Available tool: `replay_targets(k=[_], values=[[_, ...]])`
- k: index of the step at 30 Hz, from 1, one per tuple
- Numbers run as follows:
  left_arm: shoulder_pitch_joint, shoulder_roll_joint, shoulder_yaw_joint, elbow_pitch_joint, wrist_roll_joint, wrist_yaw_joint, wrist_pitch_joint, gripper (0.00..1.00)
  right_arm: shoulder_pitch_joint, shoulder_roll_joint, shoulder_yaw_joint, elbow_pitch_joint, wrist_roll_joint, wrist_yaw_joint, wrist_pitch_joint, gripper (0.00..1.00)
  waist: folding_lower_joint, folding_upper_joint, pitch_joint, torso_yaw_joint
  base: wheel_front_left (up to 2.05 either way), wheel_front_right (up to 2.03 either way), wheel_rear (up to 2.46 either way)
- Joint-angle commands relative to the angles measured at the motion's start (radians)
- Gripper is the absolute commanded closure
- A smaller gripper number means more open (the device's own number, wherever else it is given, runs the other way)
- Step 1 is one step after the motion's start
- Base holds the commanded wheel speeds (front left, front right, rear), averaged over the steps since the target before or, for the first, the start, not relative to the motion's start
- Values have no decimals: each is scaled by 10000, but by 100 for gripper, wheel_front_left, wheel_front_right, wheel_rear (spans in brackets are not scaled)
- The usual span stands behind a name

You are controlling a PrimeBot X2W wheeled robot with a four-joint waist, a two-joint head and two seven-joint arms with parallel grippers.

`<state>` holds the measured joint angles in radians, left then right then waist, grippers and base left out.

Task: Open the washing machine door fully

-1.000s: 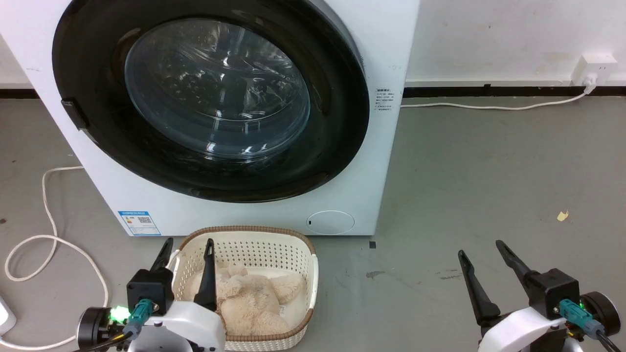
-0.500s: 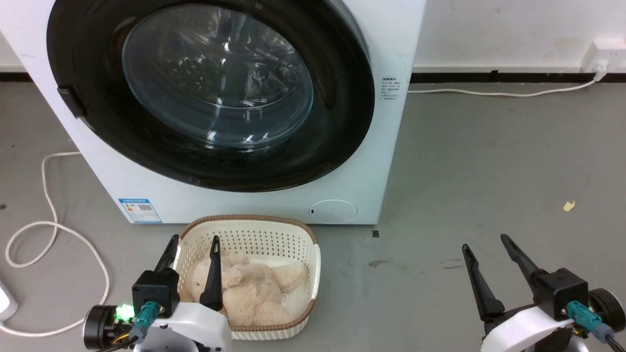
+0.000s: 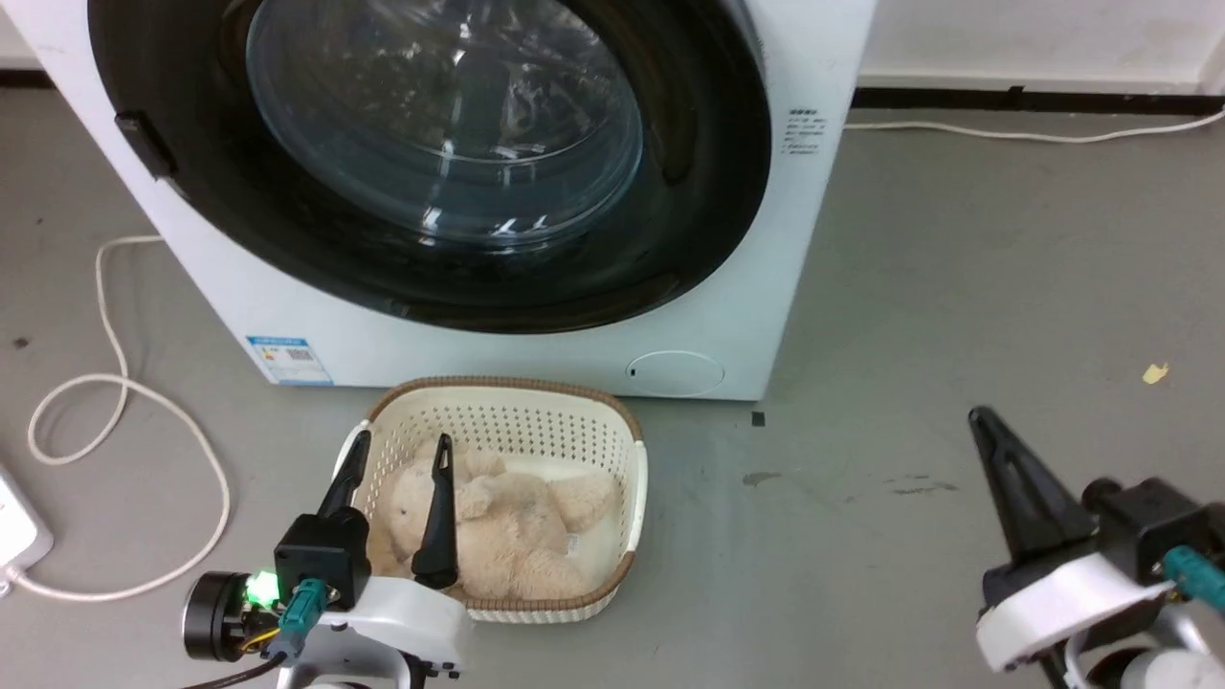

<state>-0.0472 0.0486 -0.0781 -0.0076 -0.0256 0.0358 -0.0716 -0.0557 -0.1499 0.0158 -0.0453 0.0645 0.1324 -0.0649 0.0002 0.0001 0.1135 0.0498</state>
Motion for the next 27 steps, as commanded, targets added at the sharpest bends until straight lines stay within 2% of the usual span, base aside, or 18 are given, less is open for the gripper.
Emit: replay_targets(k=[1,7,8,13,17,18,27], values=[[-215,6,-73,-72,-92,92,-110,0,-302,-206,45,-117,189,-5,-9,100,-1,-1,138,103,0,0,0],[-412,7,-308,-130,-204,212,-235,0,-1027,-553,81,-234,918,-6,205,100,-2,-1,515,355,0,0,0],[-535,7,-437,-181,-283,309,-298,0,-1394,-662,10,-257,1399,-7,395,100,-2,-1,717,527,0,0,0],[-662,8,-581,-228,-345,423,-402,0,-2139,-668,-133,-171,2253,-7,783,100,-2,-1,1034,718,0,0,0],[-773,8,-682,-271,-388,497,-486,0,-2836,-586,-304,38,3009,-8,1152,100,-2,-1,1296,868,0,0,0],[-872,9,-779,-305,-432,554,-548,0,-3367,-517,-443,288,3585,-8,1508,100,-2,-1,1491,990,0,0,0],[-1063,10,-1034,-341,-518,734,-736,0,-5182,91,-1238,1717,5270,-9,2906,100,-2,-1,2013,1262,0,0,0]])
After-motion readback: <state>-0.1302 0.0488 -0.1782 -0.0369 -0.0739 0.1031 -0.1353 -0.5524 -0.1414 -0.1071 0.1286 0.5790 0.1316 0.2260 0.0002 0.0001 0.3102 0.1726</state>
